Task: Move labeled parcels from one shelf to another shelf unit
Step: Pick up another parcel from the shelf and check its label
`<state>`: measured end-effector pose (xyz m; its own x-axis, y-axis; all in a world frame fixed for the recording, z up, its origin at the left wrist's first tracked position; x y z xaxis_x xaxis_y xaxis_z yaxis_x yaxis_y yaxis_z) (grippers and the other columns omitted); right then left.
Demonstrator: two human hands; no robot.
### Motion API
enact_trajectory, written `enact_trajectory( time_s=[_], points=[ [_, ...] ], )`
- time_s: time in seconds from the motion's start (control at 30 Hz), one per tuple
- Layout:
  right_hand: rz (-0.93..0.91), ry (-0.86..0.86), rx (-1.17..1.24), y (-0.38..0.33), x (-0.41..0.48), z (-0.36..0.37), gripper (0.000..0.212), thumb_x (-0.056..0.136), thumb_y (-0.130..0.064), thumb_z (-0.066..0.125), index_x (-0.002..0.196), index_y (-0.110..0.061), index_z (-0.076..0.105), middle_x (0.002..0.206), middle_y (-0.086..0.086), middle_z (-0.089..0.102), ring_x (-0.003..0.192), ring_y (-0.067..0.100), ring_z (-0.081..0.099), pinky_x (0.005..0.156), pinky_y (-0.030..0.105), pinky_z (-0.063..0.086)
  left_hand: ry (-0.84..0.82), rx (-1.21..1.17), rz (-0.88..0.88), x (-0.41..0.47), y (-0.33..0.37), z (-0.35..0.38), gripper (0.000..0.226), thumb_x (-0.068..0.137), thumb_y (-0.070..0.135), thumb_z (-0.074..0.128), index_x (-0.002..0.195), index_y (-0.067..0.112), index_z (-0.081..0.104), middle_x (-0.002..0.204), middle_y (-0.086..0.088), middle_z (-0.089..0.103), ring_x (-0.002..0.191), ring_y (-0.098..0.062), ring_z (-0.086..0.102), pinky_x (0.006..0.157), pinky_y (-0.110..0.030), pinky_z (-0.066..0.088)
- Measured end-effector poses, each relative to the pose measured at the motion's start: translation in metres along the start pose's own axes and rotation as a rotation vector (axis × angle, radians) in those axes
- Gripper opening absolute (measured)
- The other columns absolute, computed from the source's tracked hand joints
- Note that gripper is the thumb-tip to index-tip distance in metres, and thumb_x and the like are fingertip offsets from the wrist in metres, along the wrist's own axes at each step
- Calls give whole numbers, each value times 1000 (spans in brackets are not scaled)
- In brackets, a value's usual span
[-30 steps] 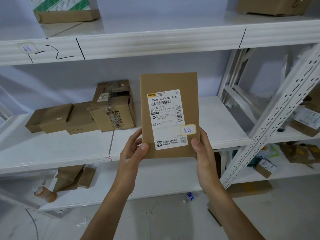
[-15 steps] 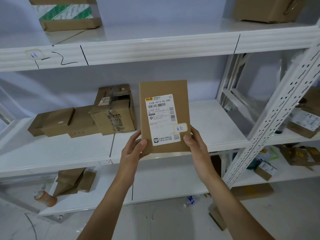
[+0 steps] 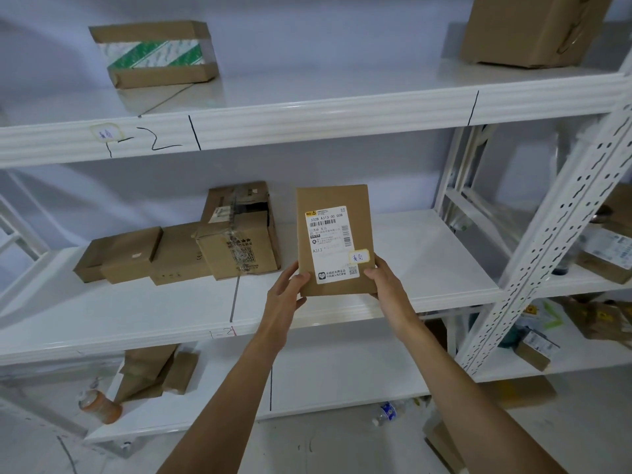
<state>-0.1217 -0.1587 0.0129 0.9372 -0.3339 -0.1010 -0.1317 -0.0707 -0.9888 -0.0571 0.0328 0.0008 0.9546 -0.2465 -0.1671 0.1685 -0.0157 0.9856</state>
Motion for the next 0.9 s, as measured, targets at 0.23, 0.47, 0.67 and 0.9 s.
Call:
enact_trajectory(
  time_s=[0.23, 0.47, 0.67, 0.9],
  points=[
    [3, 37, 15, -9, -3, 22, 39, 80, -56, 41, 115, -67, 55, 135, -20, 67, 131, 10, 58, 119, 48, 38, -16, 14, 26, 1, 20, -20, 47, 101, 33, 60, 148, 27, 56, 134, -1, 70, 132, -24, 59, 117, -51, 43],
    [-7, 65, -42, -23, -20, 42, 39, 83, -54, 42, 116, -72, 52, 125, -28, 69, 128, 9, 59, 116, 45, 40, -46, 5, 42, -13, 24, -50, 49, 102, 33, 59, 149, 22, 55, 137, -4, 69, 131, -24, 61, 117, -52, 44],
    [2, 46, -82, -34, -43, 57, 65, 81, -50, 41, 146, -46, 47, 129, -17, 66, 130, 17, 56, 112, 43, 40, -18, -9, 73, -38, 28, -68, 67, 85, 49, 66, 147, 24, 58, 131, 0, 73, 126, -22, 65, 115, -49, 47],
    [-76, -11, -79, -48, -69, 63, 38, 101, -34, 44, 134, -51, 50, 107, -39, 59, 101, -9, 55, 80, 12, 37, 89, -72, 115, -73, 34, -78, 65, 80, 51, 67, 138, 21, 64, 125, -4, 76, 121, -24, 69, 109, -50, 52]
  ],
)
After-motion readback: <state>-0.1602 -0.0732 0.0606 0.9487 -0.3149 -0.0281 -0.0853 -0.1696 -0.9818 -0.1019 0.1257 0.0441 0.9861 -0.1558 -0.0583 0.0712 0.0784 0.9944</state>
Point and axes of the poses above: each hand's wrist, its own x-axis towards the middle knuckle, its own z-axis out of the palm, y = z × x, the point moved 4 cm from there along x, towards the middle knuckle
